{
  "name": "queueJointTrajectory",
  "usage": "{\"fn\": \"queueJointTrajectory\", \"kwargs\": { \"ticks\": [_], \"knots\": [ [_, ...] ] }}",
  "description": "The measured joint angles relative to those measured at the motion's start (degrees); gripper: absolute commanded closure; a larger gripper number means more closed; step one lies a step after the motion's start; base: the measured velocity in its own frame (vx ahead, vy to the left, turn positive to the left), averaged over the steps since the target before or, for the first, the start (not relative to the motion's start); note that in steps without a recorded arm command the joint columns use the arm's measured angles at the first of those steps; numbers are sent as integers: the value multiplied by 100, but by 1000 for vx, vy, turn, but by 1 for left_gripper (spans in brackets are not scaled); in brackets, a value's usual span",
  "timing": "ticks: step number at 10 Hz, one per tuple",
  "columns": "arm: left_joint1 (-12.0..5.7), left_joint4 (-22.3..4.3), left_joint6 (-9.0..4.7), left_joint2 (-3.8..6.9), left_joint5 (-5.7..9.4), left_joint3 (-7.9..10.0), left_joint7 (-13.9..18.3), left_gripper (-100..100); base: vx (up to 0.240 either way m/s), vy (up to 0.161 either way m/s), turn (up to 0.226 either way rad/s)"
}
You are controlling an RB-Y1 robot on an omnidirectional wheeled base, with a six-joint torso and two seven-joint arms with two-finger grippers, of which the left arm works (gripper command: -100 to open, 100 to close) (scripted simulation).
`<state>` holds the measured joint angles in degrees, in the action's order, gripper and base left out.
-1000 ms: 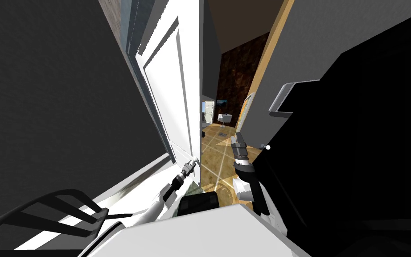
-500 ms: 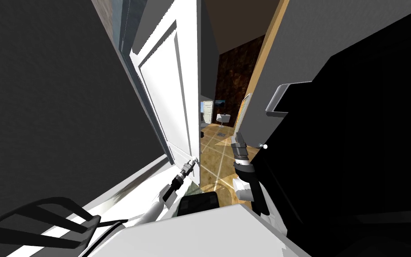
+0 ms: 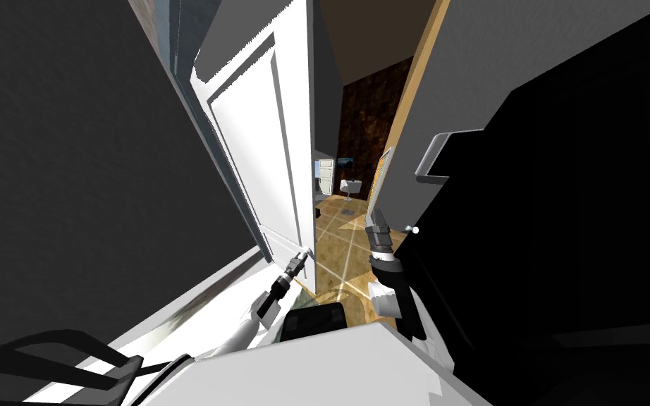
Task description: Push the door open
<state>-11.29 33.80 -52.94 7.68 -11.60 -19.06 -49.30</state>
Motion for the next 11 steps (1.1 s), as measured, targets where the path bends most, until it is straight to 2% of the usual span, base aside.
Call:
{"fn": "queueJointTrajectory", "kwargs": {
  "ticks": [2, 4, 5, 11],
  "knots": [
    [-28, -55, -36, -19, 86, 35, 248, 100, 33, -17, -65],
    [30, 39, -4, -5, 182, 64, 534, 100, 25, -17, -38],
    [84, 153, 55, 4, 227, 75, 686, 100, 36, -15, -99],
    [-6, -17, -23, -62, 589, 240, 1547, 100, 33, -13, -47]
  ]
}}
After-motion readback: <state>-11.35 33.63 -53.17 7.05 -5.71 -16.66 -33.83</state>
